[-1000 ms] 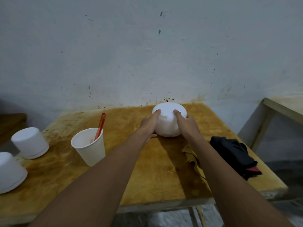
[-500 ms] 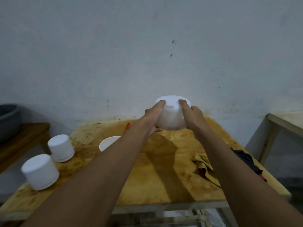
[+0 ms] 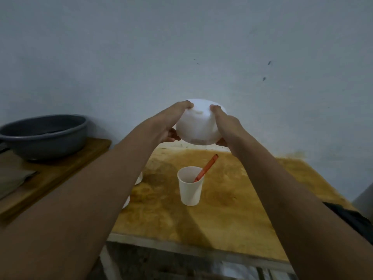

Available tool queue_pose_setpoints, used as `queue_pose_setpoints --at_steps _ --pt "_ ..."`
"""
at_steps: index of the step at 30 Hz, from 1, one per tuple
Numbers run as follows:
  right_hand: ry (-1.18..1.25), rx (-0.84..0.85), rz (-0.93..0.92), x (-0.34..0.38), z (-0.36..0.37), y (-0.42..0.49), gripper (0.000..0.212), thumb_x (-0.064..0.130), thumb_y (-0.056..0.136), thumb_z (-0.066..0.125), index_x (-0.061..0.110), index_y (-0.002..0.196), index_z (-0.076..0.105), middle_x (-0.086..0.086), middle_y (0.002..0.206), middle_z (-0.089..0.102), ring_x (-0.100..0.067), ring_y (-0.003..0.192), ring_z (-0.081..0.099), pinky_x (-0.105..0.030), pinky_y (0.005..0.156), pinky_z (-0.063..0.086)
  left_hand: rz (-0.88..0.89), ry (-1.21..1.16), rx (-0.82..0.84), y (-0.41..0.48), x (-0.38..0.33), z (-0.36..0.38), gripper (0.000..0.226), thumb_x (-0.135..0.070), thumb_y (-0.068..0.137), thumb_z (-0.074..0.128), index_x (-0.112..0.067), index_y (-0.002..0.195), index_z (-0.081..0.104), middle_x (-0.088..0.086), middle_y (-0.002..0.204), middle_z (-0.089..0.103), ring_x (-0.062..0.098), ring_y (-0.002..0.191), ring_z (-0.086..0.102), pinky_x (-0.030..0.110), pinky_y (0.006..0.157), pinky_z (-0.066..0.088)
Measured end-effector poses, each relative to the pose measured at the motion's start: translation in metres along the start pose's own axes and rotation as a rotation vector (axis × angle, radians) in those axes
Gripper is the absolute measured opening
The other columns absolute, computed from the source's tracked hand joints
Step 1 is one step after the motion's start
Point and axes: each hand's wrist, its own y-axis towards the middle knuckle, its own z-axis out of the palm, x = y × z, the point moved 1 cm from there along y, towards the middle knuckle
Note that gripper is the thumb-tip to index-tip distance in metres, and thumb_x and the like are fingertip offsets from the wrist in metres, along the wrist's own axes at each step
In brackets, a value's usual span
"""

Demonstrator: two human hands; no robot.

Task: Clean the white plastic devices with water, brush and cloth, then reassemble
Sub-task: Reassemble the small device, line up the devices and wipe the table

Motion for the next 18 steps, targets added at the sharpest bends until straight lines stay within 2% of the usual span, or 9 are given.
queue_pose_setpoints --at_steps 3,6,8,11,13,18 --pt "0.032 0.053 -0.004 0.004 0.054 0.006 0.06 0.059 0.091 0.044 0.013 0.13 0.052 -0.007 0.117 0.062 -0.026 0.101 0.062 -0.039 0.088 0.055 -0.016 0.049 -0.074 0.011 0.021 -0.044 0.047 -0.063 0.081 0.052 -0.022 0.104 0.056 0.006 0.097 0.063 0.024 0.076 0.06 0.038 0.094 0.044" --pt "0.045 0.081 0.032 0.0 0.103 0.018 0.066 0.06 0.089 0.045 0.013 0.136 0.047 -0.008 0.122 0.06 -0.027 0.104 0.06 -0.041 0.09 0.054 -0.042 0.081 -0.117 0.026 0.042 -0.08 0.054 -0.064 0.081 0.051 -0.021 0.114 0.056 0.009 0.105 0.066 0.026 0.084 0.067 0.041 0.1 0.042" --pt "0.056 0.087 0.059 -0.007 0.126 0.026 0.072 0.061 0.086 0.045 0.014 0.14 0.041 -0.008 0.125 0.057 -0.028 0.106 0.058 -0.043 0.092 0.053 -0.071 0.104 -0.118 0.035 0.054 -0.094 0.053 -0.063 0.083 0.052 -0.02 0.114 0.056 0.012 0.104 0.066 0.027 0.091 0.069 0.044 0.104 0.039" --pt "0.059 0.071 0.121 -0.022 0.167 0.046 0.074 0.058 0.088 0.047 0.012 0.142 0.03 -0.008 0.126 0.053 -0.028 0.107 0.056 -0.043 0.089 0.053 -0.118 0.102 -0.107 0.059 0.076 -0.117 0.042 -0.06 0.085 0.052 -0.022 0.101 0.058 0.011 0.105 0.066 0.028 0.091 0.069 0.044 0.105 0.036" --pt "0.078 0.026 0.166 -0.032 0.188 0.059 0.07 0.055 0.091 0.05 0.011 0.14 0.026 -0.008 0.121 0.05 -0.03 0.11 0.054 -0.045 0.092 0.052 -0.142 0.091 -0.092 0.079 0.091 -0.126 0.036 -0.057 0.088 0.052 -0.022 0.096 0.056 0.008 0.105 0.064 0.027 0.089 0.068 0.043 0.104 0.034" --pt "0.122 -0.048 0.23 -0.053 0.229 0.089 0.065 0.055 0.09 0.051 0.014 0.135 0.03 -0.011 0.128 0.051 -0.034 0.117 0.05 -0.049 0.098 0.047 -0.193 0.051 -0.076 0.125 0.118 -0.138 0.04 -0.056 0.089 0.052 -0.018 0.099 0.057 0.011 0.106 0.064 0.027 0.091 0.067 0.043 0.1 0.031"
